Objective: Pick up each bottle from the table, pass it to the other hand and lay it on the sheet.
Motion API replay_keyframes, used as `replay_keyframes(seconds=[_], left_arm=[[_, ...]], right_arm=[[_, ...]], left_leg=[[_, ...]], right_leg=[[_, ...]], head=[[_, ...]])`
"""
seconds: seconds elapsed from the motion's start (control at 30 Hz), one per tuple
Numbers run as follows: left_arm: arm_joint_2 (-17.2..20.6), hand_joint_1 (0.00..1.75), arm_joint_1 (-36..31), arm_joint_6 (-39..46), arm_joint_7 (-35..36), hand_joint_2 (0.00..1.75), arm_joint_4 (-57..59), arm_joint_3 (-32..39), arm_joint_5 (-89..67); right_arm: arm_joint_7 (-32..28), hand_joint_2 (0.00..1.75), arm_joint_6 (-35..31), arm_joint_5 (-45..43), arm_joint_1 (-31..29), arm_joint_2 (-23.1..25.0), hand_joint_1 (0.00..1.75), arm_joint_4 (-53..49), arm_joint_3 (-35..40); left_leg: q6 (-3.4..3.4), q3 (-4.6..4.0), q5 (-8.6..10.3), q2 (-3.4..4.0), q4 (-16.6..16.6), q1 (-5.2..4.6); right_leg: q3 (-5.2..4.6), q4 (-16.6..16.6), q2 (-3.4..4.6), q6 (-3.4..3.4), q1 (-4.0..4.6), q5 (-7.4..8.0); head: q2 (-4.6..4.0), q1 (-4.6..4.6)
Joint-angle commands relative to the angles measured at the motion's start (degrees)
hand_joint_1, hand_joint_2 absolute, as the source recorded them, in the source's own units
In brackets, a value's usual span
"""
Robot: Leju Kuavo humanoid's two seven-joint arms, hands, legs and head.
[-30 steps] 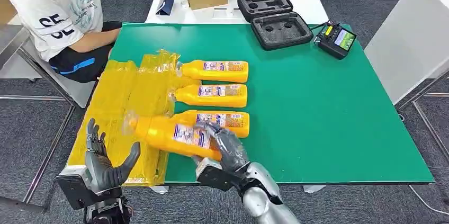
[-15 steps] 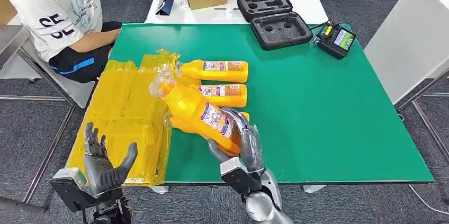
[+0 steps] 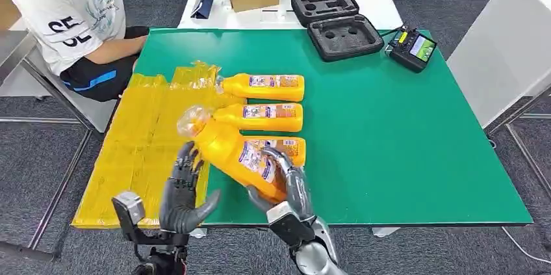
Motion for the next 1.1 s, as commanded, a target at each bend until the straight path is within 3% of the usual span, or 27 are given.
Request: replay_keyframes(seconds=[0.03,0.7,1.1], left_arm=[[3.77,0.00,-3.56,-0.37,0.55,1.75,8.79,-4.04,-0.29],[3.78,0.00,-5.44,-1.57,-1.15,1.75,10.99,-1.61,3.59],[3.75,0.00,-4.31,-1.69,-1.98,1.75,8.45,0.00,4.98]], right_arm=[[-0.24,1.75,0.21,0.34,-2.44,0.72,1.75,8.74,2.14],[3.23,1.75,6.00,7.93,-2.36,0.18,1.75,10.51,11.15],[3.39,1.75,7.87,7.80,-3.25,-0.41,1.75,10.93,10.28]], left_leg=[[-0.03,0.41,-0.08,0.01,-0.17,-0.03],[-0.03,0.37,-0.12,-0.03,-0.09,-0.01],[-0.03,0.23,-0.05,-0.10,-0.08,0.01]], right_leg=[[0.36,-0.12,0.08,-0.04,-0.03,-0.08],[0.34,-0.06,0.05,-0.03,-0.02,-0.12],[0.22,-0.06,-0.04,-0.03,0.00,-0.09]], head=[[0.00,0.00],[0.00,0.02],[0.00,0.02]])
